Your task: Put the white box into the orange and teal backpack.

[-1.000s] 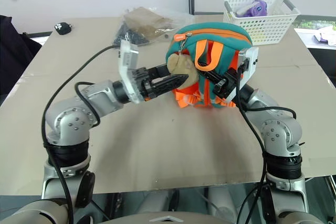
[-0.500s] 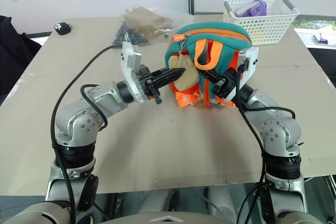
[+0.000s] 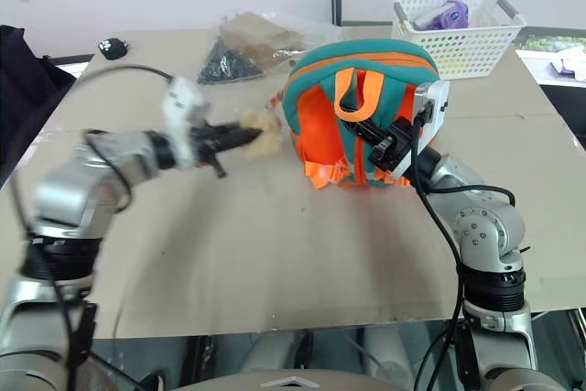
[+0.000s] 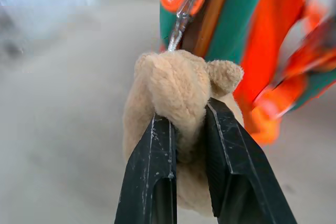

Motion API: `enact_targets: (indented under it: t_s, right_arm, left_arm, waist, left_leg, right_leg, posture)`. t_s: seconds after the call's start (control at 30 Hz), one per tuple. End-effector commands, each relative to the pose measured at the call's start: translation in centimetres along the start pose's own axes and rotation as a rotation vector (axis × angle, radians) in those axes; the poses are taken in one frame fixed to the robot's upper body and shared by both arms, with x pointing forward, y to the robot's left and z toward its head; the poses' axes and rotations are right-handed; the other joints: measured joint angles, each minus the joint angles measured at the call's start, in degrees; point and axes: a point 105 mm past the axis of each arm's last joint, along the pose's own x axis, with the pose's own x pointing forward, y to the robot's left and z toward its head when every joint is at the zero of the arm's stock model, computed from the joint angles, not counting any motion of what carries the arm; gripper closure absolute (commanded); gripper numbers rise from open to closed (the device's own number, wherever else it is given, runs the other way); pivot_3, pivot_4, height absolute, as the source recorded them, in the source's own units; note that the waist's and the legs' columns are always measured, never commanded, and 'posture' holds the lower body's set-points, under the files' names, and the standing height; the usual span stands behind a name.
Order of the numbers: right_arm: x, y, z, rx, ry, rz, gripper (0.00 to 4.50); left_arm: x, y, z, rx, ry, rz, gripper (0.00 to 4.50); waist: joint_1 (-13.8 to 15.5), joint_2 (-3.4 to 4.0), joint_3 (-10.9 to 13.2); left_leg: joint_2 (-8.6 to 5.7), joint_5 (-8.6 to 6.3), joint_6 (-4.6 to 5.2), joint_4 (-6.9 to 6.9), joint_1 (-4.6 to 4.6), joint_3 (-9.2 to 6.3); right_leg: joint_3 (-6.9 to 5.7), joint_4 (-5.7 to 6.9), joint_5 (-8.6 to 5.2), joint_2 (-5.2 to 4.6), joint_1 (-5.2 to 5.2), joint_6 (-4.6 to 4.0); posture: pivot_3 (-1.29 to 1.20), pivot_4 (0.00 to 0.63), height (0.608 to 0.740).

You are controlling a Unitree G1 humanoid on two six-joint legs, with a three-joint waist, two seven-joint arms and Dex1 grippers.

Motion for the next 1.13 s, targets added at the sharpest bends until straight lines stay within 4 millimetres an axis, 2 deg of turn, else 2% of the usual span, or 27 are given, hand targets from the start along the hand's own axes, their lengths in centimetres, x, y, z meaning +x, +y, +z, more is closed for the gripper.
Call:
enact_targets:
  t_s: [0.03, 0.1, 0.17, 0.2, 0.33, 0.37, 0.4, 0.43, 0.47, 0.6, 0.63, 0.67, 0.7, 0.8, 0.9, 0.97, 1.03, 1.13]
  right_arm:
    - [0.1, 0.7, 1.6, -0.040, -0.065, 0.015, 4.40]
    - [0.1, 0.7, 1.7, -0.041, -0.065, 0.011, 4.40]
    - [0.0, 0.6, 1.8, -0.041, -0.066, 0.005, 4.40]
    - [-0.1, 0.5, 1.8, -0.040, -0.066, 0.003, 4.40]
    - [-0.3, 0.4, 1.7, -0.032, -0.061, 0.004, 4.40]
    - [-0.7, 0.8, 1.8, -0.011, -0.054, 0.038, 4.09]
    - [-1.1, 1.3, 1.6, -0.006, -0.035, 0.067, 3.74]
    - [-1.5, 1.6, 1.5, -0.008, -0.015, 0.081, 3.58]
    - [-2.2, 1.6, 1.2, -0.020, 0.015, 0.082, 3.00]
    - [-6.0, 1.3, -0.8, -0.131, 0.217, 0.062, 1.24]
    - [-7.0, 1.1, -1.1, -0.149, 0.247, 0.042, 0.88]
    - [-8.0, 0.7, -1.2, -0.177, 0.268, 0.014, 0.33]
    - [-9.0, 0.5, -1.4, -0.189, 0.288, 0.003, 0.06]
    - [-11.6, 0.2, -2.4, -0.193, 0.357, -0.010, 0.06]
    - [-14.1, -0.4, -4.2, -0.221, 0.433, -0.040, 0.06]
    - [-16.4, -2.6, -6.1, -0.307, 0.461, -0.128, 0.06]
    - [-18.1, -3.9, -7.5, -0.372, 0.463, -0.206, 0.06]
    - [-19.4, -4.8, -8.3, -0.430, 0.436, -0.268, 0.06]
  left_arm:
    - [1.8, -0.6, -5.4, 0.064, 0.212, -0.011, 4.34]
    - [2.0, -0.8, -7.7, 0.052, 0.284, -0.029, 4.34]
    - [2.0, -0.1, -8.6, 0.055, 0.304, -0.005, 4.34]
    - [1.9, 0.1, -8.6, 0.071, 0.299, -0.008, 4.34]
    - [1.8, 0.7, -5.7, 0.022, 0.121, 0.000, 4.34]
    - [1.2, 0.4, -4.2, -0.013, 0.037, -0.030, 3.30]
    - [0.5, 0.1, -3.2, -0.004, -0.022, -0.061, 2.89]
    - [-0.2, -0.2, -2.9, 0.005, -0.040, -0.079, 2.59]
    - [-0.9, -0.1, -2.7, 0.021, -0.060, -0.072, 1.96]
    - [-4.0, -0.8, -4.2, -0.017, -0.055, -0.102, 0.19]
    - [-4.7, -1.2, -4.8, -0.022, -0.041, -0.117, 0.00]
    - [-5.4, -1.8, -5.3, -0.024, -0.037, -0.137, 0.00]
    - [-6.0, -2.4, -5.6, -0.034, -0.038, -0.153, 0.00]
    - [-7.2, -4.0, -6.3, -0.082, -0.044, -0.171, 0.00]
    - [-7.5, -6.1, -8.0, -0.145, 0.011, -0.171, 0.00]
    - [-6.8, -8.1, -9.4, -0.166, -0.008, -0.121, 0.00]
    - [-6.1, -8.4, -9.9, -0.183, -0.064, -0.014, 0.00]
    - [-6.0, -9.1, -10.9, -0.157, -0.049, 0.010, 0.00]
  waist:
    - [-0.36, 0.00, 0.00]
    - [-0.32, 0.18, -0.20]
    - [-0.18, 0.52, -0.51]
    - [-0.12, 0.55, -0.55]
    - [-0.11, 0.55, -0.54]
    - [-0.11, 0.55, -0.54]
    - [-0.20, 0.55, -0.54]
    - [-0.22, 0.55, -0.53]
    - [-0.22, 0.53, -0.50]
    - [0.11, 0.53, -0.48]
    - [0.20, 0.54, -0.48]
    - [0.26, 0.54, -0.47]
    - [0.32, 0.54, -0.46]
    - [0.59, 0.52, -0.40]
    - [1.12, 0.52, -0.40]
    - [1.28, 0.53, -0.40]
    - [1.44, 0.50, -0.42]
    - [1.94, 0.42, -0.37]
  left_leg:
    - [0.00, 0.00, 0.00, -0.02, 0.00, 0.01]
    - [0.04, 0.00, 0.00, -0.04, 0.03, 0.00]
    - [0.03, 0.00, 0.00, -0.04, 0.08, 0.02]
    - [0.02, 0.00, 0.00, -0.04, 0.15, 0.03]
    - [0.03, -0.02, 0.03, -0.26, 0.90, 0.03]
    - [0.04, -0.02, 0.03, -0.25, 0.90, 0.02]
    - [0.04, -0.02, 0.04, -0.25, 0.90, 0.01]
    - [0.05, -0.02, 0.04, -0.25, 0.88, 0.02]
    - [0.06, -0.03, 0.05, -0.27, 0.82, 0.00]
    - [0.05, -0.05, 0.09, -0.31, 0.72, -0.04]
    - [0.06, -0.06, 0.10, -0.31, 0.73, -0.04]
    - [0.05, -0.07, 0.11, -0.31, 0.73, -0.03]
    - [0.06, -0.07, 0.12, -0.31, 0.75, -0.02]
    - [0.06, -0.09, 0.15, -0.33, 0.81, 0.02]
    - [0.10, -0.11, 0.17, -0.35, 0.89, 0.01]
    - [0.11, -0.12, 0.18, -0.38, 0.98, 0.14]
    - [0.10, -0.13, 0.20, -0.40, 1.03, 0.18]
    - [0.11, -0.14, 0.20, -0.40, 1.11, 0.14]
  right_leg:
    - [0.00, 0.01, 0.00, 0.00, -0.01, 0.00]
    - [0.04, 0.04, 0.00, 0.03, -0.03, 0.00]
    - [0.07, 0.04, 0.00, 0.01, 0.03, 0.00]
    - [0.10, 0.04, 0.00, 0.00, 0.09, 0.00]
    - [0.26, -0.05, -0.01, 0.01, 0.73, 0.01]
    - [0.25, -0.06, -0.02, 0.01, 0.74, 0.01]
    - [0.24, -0.06, -0.02, 0.01, 0.74, 0.01]
    - [0.26, -0.07, -0.02, 0.02, 0.72, 0.01]
    - [0.24, -0.09, -0.02, 0.01, 0.68, 0.01]
    - [0.20, -0.26, -0.02, -0.01, 0.67, 0.02]
    - [0.19, -0.28, -0.02, -0.01, 0.69, 0.02]
    - [0.19, -0.30, -0.02, -0.01, 0.70, 0.02]
    - [0.21, -0.30, -0.02, -0.01, 0.73, 0.02]
    - [0.25, -0.30, -0.03, -0.01, 0.77, 0.03]
    - [0.24, -0.32, -0.04, 0.00, 0.85, 0.03]
    - [0.37, -0.37, -0.03, 0.01, 0.89, 0.04]
    - [0.42, -0.42, -0.03, 0.01, 0.94, 0.04]
    - [0.34, -0.42, -0.03, 0.01, 1.04, 0.04]
  posture:
    - [0.00, 0.150, 0.740]
    - [0.00, 0.150, 0.740]
    - [0.00, 0.150, 0.740]
    - [0.00, 0.150, 0.740]
    - [0.00, 0.150, 0.740]
    - [0.00, 0.150, 0.740]
    - [0.00, 0.150, 0.740]
    - [0.00, 0.150, 0.740]
    - [0.00, 0.150, 0.740]
    - [0.00, 0.150, 0.740]
    - [0.00, 0.150, 0.740]
    - [0.00, 0.150, 0.740]
    - [0.00, 0.150, 0.740]
    - [0.00, 0.150, 0.740]
    - [0.00, 0.150, 0.740]
    - [0.00, 0.150, 0.740]
    - [0.00, 0.150, 0.740]
    - [0.00, 0.150, 0.740]
